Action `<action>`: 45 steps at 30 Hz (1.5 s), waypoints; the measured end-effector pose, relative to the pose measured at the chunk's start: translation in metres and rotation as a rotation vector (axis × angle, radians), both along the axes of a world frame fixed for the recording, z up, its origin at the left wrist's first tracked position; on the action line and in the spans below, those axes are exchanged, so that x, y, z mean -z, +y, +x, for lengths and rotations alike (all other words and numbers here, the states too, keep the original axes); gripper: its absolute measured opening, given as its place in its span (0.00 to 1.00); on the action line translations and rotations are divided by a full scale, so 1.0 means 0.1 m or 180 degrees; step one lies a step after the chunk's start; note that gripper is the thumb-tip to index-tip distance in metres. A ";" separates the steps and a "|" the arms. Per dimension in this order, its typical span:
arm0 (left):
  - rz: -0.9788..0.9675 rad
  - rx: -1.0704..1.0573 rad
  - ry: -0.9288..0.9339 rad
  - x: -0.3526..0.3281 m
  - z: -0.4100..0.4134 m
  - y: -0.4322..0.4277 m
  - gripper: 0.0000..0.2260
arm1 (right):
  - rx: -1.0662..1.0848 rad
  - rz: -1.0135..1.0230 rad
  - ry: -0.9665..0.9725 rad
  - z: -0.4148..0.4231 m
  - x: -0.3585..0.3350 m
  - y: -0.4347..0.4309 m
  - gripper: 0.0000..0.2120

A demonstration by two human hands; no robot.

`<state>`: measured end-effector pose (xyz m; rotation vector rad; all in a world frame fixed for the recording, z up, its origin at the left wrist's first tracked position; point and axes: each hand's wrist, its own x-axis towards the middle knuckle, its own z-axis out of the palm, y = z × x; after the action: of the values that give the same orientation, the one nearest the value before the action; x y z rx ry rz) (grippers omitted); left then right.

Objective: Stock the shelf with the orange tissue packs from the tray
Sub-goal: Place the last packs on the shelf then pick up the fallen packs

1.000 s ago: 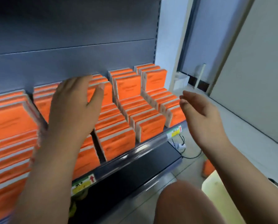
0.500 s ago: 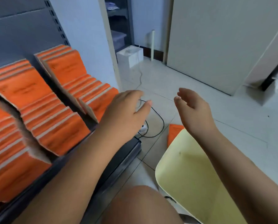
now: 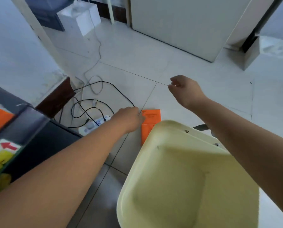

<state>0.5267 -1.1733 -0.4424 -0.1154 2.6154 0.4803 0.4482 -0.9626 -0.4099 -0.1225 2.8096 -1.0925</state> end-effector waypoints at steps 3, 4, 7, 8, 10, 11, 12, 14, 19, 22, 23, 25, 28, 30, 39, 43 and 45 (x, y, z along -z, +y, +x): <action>0.0069 0.0081 -0.0253 0.60 -0.17 0.06 0.17 | -0.0330 0.0344 -0.0269 -0.39 0.42 -0.01 0.19; 0.0034 0.0110 -0.0279 0.78 -0.21 0.07 0.18 | -0.0454 0.0470 -0.0359 -0.50 0.56 -0.03 0.19; -0.0070 0.0421 -0.0221 1.33 -0.34 0.11 0.17 | -0.0787 0.0766 -0.0620 -0.75 0.95 -0.09 0.21; -0.0050 0.0557 -0.0197 1.46 -0.36 0.13 0.19 | -0.0876 0.0857 -0.0725 -0.80 1.09 -0.12 0.22; -0.0024 0.0826 -0.0119 1.62 -0.36 0.17 0.30 | -0.1096 0.1125 -0.0906 -0.88 1.36 -0.18 0.25; 0.0015 0.0887 -0.0093 1.67 -0.35 0.20 0.35 | -0.1251 0.1312 -0.0958 -0.90 1.49 -0.20 0.27; 0.0007 0.0907 -0.0110 1.73 -0.33 0.23 0.38 | -0.1415 0.1507 -0.0982 -0.90 1.61 -0.23 0.29; -0.0080 0.0990 -0.0088 1.83 -0.32 0.26 0.37 | -0.1706 0.1813 -0.0974 -0.89 1.83 -0.30 0.31; -0.0358 0.1192 0.0218 2.11 -0.23 0.27 0.34 | -0.1819 0.1936 -0.0796 -0.74 2.16 -0.28 0.36; -0.0451 0.1024 0.0465 2.23 -0.13 0.23 0.33 | -0.1505 0.1986 -0.0747 -0.64 2.26 -0.21 0.35; -0.0478 0.0954 0.0497 2.24 -0.10 0.22 0.35 | -0.1359 0.1972 -0.0759 -0.60 2.30 -0.18 0.35; -0.0527 0.0842 0.0568 2.25 -0.07 0.20 0.36 | -0.1050 0.1849 -0.0855 -0.49 2.36 -0.15 0.36; -0.0526 0.0722 0.0674 2.26 -0.06 0.17 0.36 | -0.0606 0.1487 -0.1007 -0.37 2.41 -0.19 0.36; -0.0512 0.0504 0.0666 2.24 -0.05 0.17 0.38 | -0.0401 0.1316 -0.1077 -0.28 2.43 -0.24 0.35; 0.0118 -0.1234 -0.0267 2.19 -0.13 0.06 0.51 | 0.0067 0.1270 -0.1330 -0.35 2.40 -0.21 0.34; 0.0514 -0.1573 -0.0383 2.20 -0.13 -0.06 0.39 | 0.0053 0.0780 -0.1189 -0.29 2.40 -0.23 0.32; 0.0895 -0.1819 -0.0215 2.19 -0.13 -0.13 0.26 | -0.0104 0.0455 -0.1068 -0.31 2.39 -0.23 0.26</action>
<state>0.5135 -1.1868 -0.6613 -0.7796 2.3920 1.0091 0.4171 -0.9855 -0.6485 0.0270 2.5613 -0.8141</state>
